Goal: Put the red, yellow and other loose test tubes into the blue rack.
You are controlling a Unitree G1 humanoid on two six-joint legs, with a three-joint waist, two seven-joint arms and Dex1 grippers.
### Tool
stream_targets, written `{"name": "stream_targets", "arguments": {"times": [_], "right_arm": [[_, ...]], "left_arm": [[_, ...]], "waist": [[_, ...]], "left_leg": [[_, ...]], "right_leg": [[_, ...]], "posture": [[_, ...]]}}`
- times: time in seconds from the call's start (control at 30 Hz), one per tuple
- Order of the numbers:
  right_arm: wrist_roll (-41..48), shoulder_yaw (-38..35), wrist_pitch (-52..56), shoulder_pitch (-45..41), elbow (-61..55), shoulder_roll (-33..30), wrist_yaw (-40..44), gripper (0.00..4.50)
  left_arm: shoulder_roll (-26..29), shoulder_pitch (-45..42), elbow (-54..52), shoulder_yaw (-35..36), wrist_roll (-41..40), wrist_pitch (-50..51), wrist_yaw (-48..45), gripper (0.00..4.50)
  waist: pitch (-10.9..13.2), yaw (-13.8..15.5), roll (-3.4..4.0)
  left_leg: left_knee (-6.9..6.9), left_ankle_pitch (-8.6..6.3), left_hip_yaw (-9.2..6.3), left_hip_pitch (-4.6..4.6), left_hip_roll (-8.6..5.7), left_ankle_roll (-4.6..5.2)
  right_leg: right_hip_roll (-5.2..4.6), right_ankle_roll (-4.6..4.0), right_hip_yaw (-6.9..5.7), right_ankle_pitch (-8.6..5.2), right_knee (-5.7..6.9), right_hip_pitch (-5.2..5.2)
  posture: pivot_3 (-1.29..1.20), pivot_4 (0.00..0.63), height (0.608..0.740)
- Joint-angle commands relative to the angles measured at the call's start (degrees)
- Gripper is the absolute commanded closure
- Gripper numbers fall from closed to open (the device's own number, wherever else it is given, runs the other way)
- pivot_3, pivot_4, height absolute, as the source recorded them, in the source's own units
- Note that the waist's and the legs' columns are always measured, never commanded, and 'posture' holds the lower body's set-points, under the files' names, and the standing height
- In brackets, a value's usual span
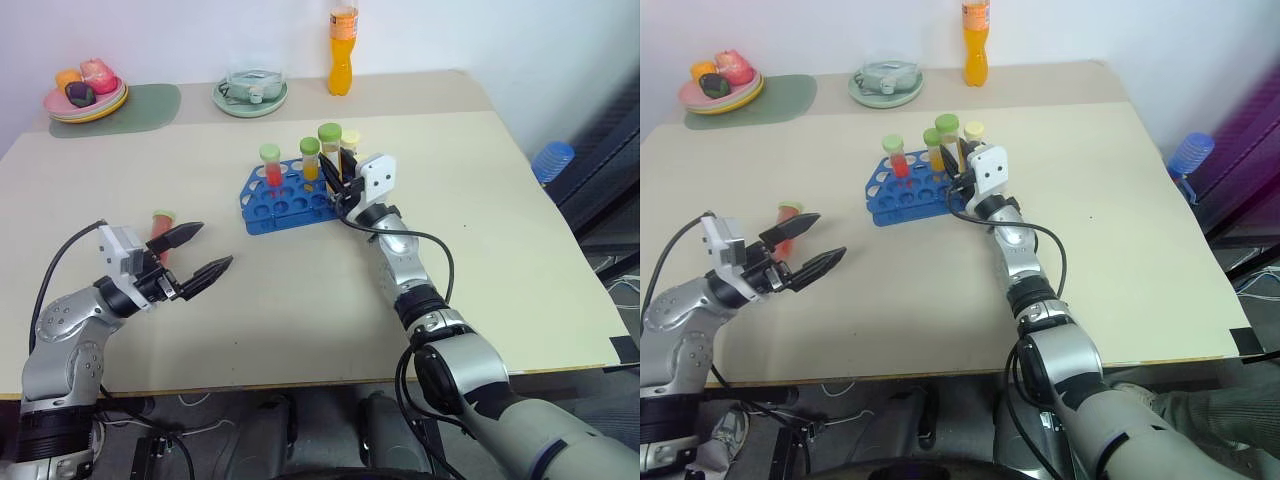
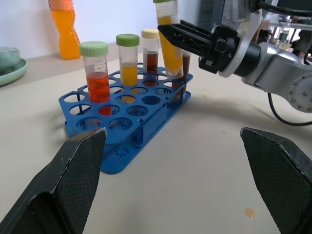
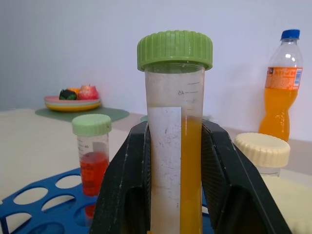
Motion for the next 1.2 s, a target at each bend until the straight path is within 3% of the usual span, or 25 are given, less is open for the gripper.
{"name": "stream_targets", "arguments": {"times": [0.03,1.2], "right_arm": [[-0.8,0.0,-3.2,-1.5,1.1,1.3,-0.1,3.74],[-7.6,0.2,-3.8,-6.6,12.2,2.6,-6.4,3.74]], "left_arm": [[-0.3,0.1,-1.9,2.1,-0.2,-1.2,2.1,0.0],[-1.8,3.8,-9.0,2.4,-1.2,0.5,8.7,0.0]], "waist": [[0.0,0.0,0.0],[0.0,0.0,0.0]], "left_leg": [[0.0,0.0,0.01,0.01,0.0,0.0],[-0.01,0.0,0.04,0.06,0.0,-0.01]], "right_leg": [[0.0,0.0,0.02,0.0,0.01,0.0],[0.0,-0.01,0.08,0.0,0.02,0.02]], "posture": [[0.0,0.15,0.74],[0.0,0.15,0.74]]}}
